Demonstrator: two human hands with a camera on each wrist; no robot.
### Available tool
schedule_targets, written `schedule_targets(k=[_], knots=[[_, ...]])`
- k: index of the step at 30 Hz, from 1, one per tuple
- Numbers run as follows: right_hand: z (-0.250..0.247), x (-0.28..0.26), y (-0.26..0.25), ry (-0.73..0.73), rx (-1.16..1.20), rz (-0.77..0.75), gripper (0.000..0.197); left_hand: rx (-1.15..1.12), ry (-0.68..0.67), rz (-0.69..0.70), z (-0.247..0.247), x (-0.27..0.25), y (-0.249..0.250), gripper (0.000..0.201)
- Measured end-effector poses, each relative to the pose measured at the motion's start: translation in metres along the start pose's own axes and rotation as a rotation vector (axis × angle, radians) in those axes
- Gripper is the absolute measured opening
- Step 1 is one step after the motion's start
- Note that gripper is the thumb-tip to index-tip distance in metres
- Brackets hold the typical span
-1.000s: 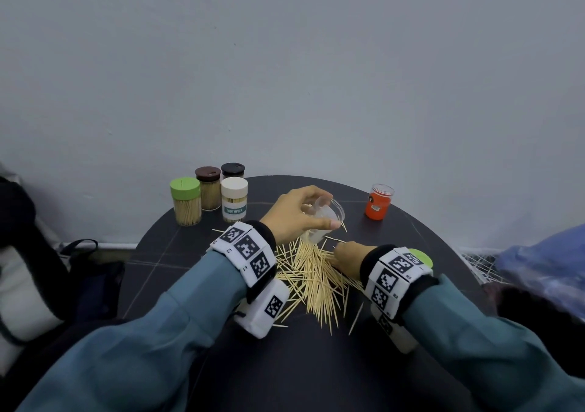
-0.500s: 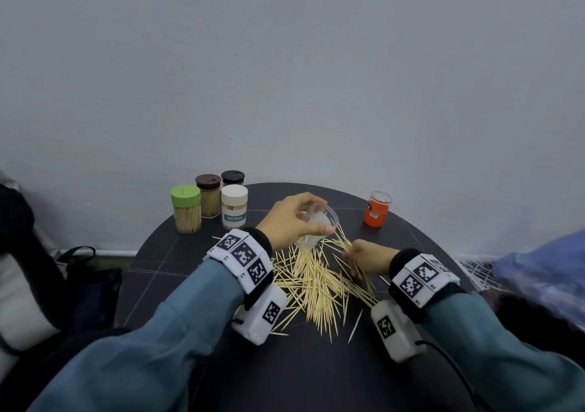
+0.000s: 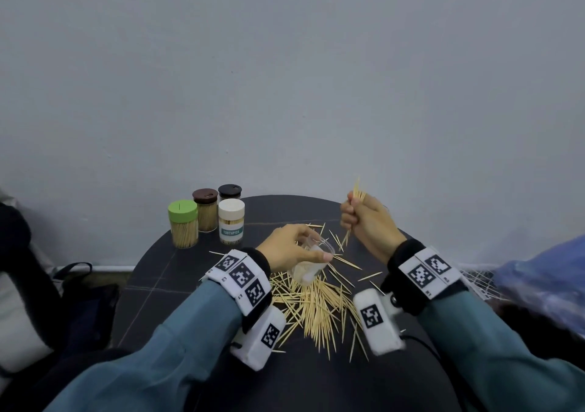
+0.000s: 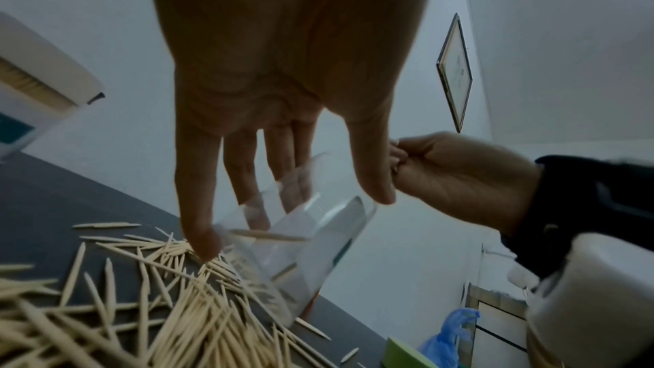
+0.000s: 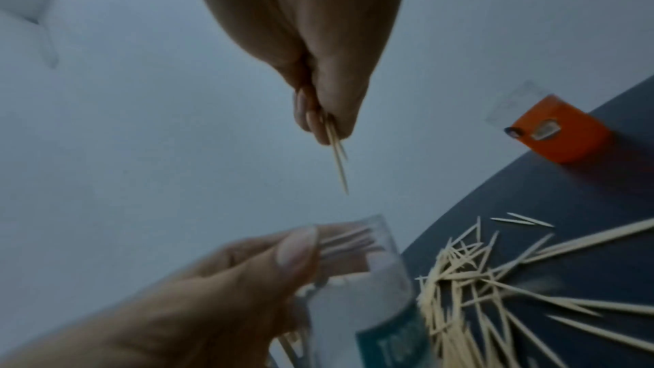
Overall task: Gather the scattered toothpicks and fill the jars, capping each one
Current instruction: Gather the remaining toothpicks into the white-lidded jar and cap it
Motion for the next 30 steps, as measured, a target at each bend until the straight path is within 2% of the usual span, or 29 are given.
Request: schedule_targets(k=[4,7,13,19,27,30], knots=[[0.014,0.003,-0.015,0.02,0.026,-0.132,0.027,-0.097,-0.038,0.003,0.004,-0.002,0.003,0.046],[0.02,-0.008,-0.006,-0.01,-0.068,-0.134,0.023,-0.21,-0.026,0.014,0.002,-0.002,0.004,0.038],[0.028,-0.029,0.005,-0.141,-0.036,-0.164,0.015,-0.334,-0.02,0.054,-0.004,0.0,0.005,0.062],[0.029,-0.031,0.007,-0.176,-0.022,-0.184,0.014,-0.294,0.013,0.043,-0.004,0.0,0.007,0.049],[0.027,-0.031,0.006,-0.137,-0.019,-0.183,0.016,-0.285,0.022,0.041,-0.005,0.001,0.004,0.049],[0.015,-0.025,0.007,-0.032,-0.177,-0.181,0.016,-0.287,0.065,0.039,-0.012,0.002,0.003,0.055]])
Point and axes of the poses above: each hand's wrist, its own x-axis towards the middle knuckle, its own z-axis out of the palm, y = z × x, the point moved 7 cm from there along x, towards the middle knuckle, and after that the axes turned 9 degrees about -z, right-handed, at the moved point
